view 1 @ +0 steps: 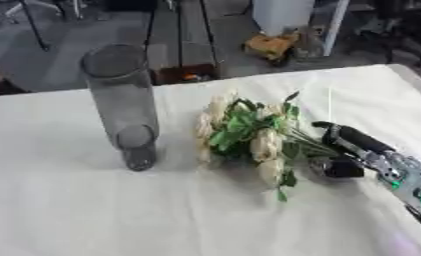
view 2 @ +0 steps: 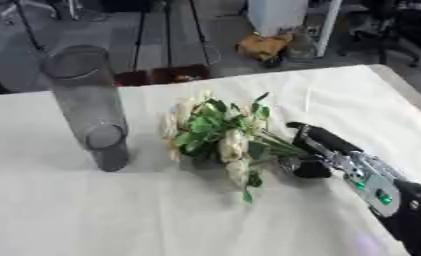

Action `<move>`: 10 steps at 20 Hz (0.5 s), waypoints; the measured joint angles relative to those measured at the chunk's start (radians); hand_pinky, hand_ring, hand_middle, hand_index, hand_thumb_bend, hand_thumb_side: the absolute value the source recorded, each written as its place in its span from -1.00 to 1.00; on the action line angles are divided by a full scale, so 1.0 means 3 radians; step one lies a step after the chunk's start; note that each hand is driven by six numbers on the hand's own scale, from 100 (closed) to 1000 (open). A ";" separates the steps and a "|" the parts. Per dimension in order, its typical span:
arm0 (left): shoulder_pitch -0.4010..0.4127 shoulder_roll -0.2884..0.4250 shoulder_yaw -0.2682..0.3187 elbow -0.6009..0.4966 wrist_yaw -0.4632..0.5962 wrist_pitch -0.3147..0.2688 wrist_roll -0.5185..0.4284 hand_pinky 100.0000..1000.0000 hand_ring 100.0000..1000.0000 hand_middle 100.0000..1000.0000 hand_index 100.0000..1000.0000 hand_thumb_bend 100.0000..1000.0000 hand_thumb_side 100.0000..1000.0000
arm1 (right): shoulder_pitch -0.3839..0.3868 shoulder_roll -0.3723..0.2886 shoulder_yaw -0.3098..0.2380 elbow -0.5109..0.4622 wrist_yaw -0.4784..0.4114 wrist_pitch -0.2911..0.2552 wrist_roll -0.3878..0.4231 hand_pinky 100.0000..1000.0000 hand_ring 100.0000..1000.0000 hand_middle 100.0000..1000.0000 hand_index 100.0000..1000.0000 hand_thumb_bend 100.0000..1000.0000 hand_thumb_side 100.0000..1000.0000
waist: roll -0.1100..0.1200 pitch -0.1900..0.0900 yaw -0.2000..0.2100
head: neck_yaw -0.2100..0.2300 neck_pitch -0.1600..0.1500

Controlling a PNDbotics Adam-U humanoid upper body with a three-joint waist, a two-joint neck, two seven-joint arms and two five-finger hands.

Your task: Arrange flowers into the vase.

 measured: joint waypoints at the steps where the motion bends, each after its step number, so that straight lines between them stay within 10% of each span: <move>1: 0.0001 0.0000 0.0003 0.0000 -0.0001 0.0000 0.0001 0.21 0.80 0.86 0.92 -1.00 1.00 | 0.0011 0.0000 -0.0011 -0.0018 0.0000 -0.0013 -0.0034 -0.80 1.00 -1.00 -1.00 -0.95 0.04 | 0.0000 0.0000 -0.0001 | 0.0000 0.0000; 5: 0.0003 0.0000 0.0011 0.0000 -0.0008 0.0004 0.0010 0.21 0.80 0.86 0.93 -1.00 1.00 | 0.0041 0.0000 -0.0058 -0.0091 0.0005 0.0008 -0.0209 -0.89 1.00 -1.00 -1.00 -0.29 0.25 | -0.0002 0.0000 -0.0010 | 0.0005 -0.0005; 10: 0.0010 0.0002 0.0013 0.0000 -0.0022 0.0001 0.0025 0.20 0.80 0.86 0.93 -1.00 1.00 | 0.0088 -0.0003 -0.0138 -0.0313 0.0049 0.0181 -0.0455 -0.87 1.00 -1.00 -1.00 -0.45 0.10 | -0.0008 -0.0001 -0.0021 | 0.0017 -0.0030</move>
